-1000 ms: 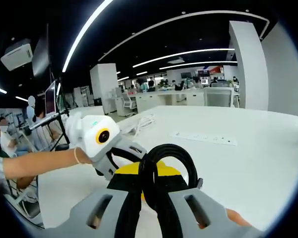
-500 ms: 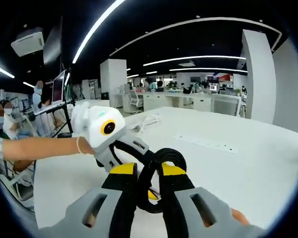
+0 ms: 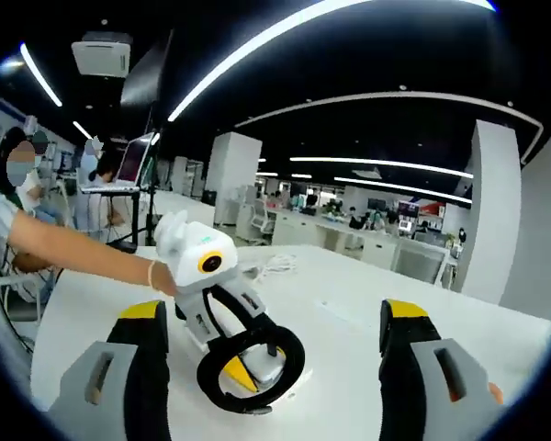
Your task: Straighten the power strip on the desk, plug the charger into it
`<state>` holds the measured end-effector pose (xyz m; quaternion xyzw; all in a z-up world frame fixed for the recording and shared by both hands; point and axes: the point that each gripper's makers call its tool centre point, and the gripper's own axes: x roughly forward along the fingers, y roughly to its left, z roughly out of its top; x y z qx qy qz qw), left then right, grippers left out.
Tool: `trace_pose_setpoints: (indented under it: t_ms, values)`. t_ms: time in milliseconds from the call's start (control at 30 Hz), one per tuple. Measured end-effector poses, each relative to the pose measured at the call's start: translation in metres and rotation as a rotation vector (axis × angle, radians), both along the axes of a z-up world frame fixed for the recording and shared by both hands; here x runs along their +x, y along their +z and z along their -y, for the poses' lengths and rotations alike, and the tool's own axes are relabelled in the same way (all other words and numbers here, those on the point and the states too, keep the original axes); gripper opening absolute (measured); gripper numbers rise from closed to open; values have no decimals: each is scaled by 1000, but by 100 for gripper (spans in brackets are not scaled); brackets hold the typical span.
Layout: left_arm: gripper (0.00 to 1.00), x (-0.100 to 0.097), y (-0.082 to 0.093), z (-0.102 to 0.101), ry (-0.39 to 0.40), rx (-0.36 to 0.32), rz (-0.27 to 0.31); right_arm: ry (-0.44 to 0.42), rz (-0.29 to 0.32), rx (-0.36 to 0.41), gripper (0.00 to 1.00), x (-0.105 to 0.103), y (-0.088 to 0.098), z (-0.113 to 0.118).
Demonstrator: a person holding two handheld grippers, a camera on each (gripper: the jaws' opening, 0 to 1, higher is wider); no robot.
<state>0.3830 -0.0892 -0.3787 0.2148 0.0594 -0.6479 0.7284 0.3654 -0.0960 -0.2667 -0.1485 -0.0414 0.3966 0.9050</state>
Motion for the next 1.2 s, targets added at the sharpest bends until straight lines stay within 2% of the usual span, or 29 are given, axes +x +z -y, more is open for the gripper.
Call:
trace_pose_setpoints:
  t_ms: [67, 200, 267, 433, 500, 600, 667, 800, 833, 867, 1200]
  values:
    - [25, 0, 0, 0, 0, -3, 3, -2, 42, -68, 100, 1, -4, 10]
    - [25, -2, 0, 0, 0, -14, 17, -16, 59, -65, 100, 3, -7, 25]
    - [25, -2, 0, 0, -1, -14, 20, -47, 13, -26, 100, 9, -14, 34]
    - [25, 0, 0, 0, -7, -14, 5, -82, -8, -13, 97, 17, -31, 43]
    - [24, 3, 0, 1, 10, -6, 3, -87, -3, -1, 95, 18, -31, 44]
    - [24, 7, 1, 1, 21, -19, -41, -84, 2, 21, 90, 20, -29, 44]
    - [24, 10, 1, -1, 26, -41, -94, -84, -3, 40, 90, 22, -27, 44]
    - [24, 7, 0, -1, 8, -34, -57, -79, -3, 50, 91, 21, -26, 43]
    - [25, 5, 0, -1, -6, -18, -15, -81, -2, 45, 91, 21, -26, 44]
    - [25, 4, -1, -1, -5, -12, -9, -85, 1, 45, 91, 21, -26, 45]
    - [26, 3, -1, 1, 8, -35, -2, -81, 12, 57, 91, 17, -18, 47]
